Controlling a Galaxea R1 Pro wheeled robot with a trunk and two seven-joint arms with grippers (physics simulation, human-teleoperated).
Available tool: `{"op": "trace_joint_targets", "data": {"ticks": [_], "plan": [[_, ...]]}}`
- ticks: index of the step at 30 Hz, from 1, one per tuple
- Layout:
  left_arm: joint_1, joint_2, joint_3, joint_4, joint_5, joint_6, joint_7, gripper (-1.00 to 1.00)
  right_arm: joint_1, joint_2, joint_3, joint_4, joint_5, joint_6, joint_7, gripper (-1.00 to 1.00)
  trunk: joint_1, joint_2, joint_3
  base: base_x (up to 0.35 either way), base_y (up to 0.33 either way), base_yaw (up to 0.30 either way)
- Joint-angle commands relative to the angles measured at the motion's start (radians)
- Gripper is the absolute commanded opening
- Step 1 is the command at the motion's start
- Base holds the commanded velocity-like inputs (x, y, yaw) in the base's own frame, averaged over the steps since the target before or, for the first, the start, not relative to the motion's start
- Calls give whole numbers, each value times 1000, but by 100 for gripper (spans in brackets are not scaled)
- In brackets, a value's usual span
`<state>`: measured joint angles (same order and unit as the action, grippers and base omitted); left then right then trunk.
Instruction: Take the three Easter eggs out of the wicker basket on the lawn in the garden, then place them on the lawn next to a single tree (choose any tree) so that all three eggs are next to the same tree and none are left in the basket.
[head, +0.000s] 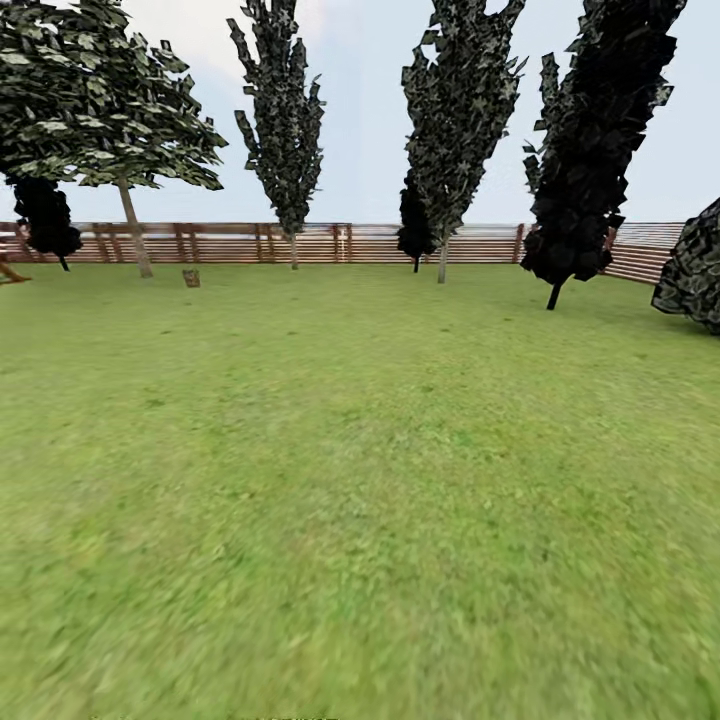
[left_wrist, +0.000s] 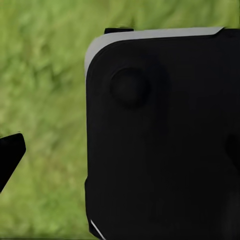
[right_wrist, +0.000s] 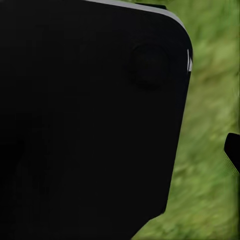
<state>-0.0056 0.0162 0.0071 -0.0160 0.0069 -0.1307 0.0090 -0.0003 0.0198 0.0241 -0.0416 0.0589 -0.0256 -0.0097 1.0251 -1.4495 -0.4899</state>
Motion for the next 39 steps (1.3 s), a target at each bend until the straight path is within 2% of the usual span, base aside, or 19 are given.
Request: {"op": "trace_joint_targets", "data": {"ticks": [1, 6, 11, 15, 28, 31, 33, 39], "plan": [[-1, 0, 0, 1, 1, -2, 1, 100, 0, 0, 2, 0, 6, -2, -1, 100, 0, 0, -1, 0, 0, 274], [-1, 0, 2, 2, 0, 1, 2, 100, 0, 0, 6, 1, 7, -2, -1, 100, 0, 0, -4, 0, 0, 268], [-1, 0, 2, 2, 1, 1, 1, 100, 0, 0, 46, 4, 7, -2, -1, 100, 0, 0, -8, 0, 0, 221], [-1, 0, 2, 2, 2, -1, 1, 100, 0, 1, 60, 5, 7, -2, -1, 100, 0, 0, -13, 0, 0, 176], [-1, 0, 3, 2, 1, 7, 0, 100, 0, 11, 68, 11, 8, -2, -1, 100, 0, 0, -31, 2, 0, 126], [-1, 1, 5, 3, 1, 10, -1, 100, 0, 13, 68, 12, 24, -2, -1, 100, 0, 0, -35, 71, 2, 137], [-1, 2, 6, 3, 1, 12, -2, 100, 0, 16, 67, 13, 62, -2, -1, 100, 0, 0, -38, 135, 51, 179], [-1, 2, 7, 4, 1, 14, -3, 100, 0, 23, 65, 14, 88, -2, -1, 100, 0, 0, -44, 215, 126, 163]]}}
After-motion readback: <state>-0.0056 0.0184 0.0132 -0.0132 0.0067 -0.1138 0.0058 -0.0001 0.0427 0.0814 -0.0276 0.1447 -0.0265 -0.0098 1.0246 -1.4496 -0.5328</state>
